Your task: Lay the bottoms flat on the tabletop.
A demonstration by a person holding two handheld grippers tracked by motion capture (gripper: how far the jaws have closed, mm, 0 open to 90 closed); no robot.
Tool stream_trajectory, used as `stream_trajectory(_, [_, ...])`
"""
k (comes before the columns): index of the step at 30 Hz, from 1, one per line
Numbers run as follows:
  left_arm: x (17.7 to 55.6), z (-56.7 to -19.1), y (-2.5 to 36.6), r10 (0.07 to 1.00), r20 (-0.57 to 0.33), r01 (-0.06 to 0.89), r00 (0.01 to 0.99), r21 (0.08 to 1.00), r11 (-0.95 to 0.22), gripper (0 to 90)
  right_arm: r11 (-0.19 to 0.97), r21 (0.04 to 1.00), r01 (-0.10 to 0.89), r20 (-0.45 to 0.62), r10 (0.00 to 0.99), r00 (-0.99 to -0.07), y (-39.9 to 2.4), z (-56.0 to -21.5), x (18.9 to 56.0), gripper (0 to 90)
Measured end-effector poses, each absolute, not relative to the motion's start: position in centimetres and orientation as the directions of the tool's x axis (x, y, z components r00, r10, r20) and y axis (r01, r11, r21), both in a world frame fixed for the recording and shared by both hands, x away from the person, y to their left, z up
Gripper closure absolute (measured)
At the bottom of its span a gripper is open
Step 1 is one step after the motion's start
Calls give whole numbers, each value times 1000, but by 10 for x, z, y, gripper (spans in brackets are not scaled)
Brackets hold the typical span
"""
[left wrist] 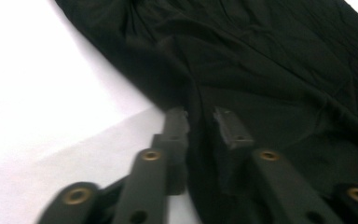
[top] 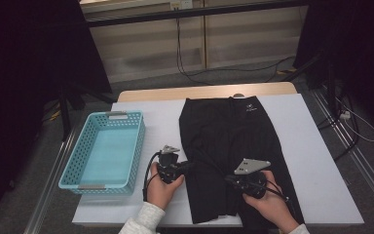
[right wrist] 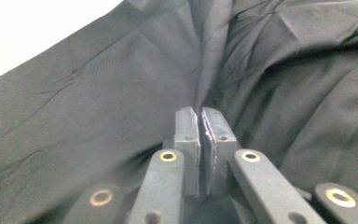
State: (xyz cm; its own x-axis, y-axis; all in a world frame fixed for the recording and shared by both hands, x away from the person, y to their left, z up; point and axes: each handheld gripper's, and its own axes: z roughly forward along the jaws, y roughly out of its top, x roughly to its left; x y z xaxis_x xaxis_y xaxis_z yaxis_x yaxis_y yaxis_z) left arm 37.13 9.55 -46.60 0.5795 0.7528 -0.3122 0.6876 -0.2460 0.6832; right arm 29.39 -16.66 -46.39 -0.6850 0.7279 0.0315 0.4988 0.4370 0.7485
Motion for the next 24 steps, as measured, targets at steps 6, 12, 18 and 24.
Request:
stream_trajectory(6, [372,-462,100,759,-347,732,550,639,-238,885,446,753,484,30,711,-702,-161,-464,292,674])
stream_trajectory(12, [380,-442,137,805,-328,745,495,637,-199,883,401,784,473,37,731,-681,-169,-453,289,486])
stream_trajectory(18, [382,-441,151,818,-314,747,482,635,-197,753,367,787,496,51,762,-646,-185,-452,292,448])
stream_trajectory(24, [366,-450,145,816,-216,711,537,636,-300,530,343,785,515,68,780,-622,-198,-452,292,429])
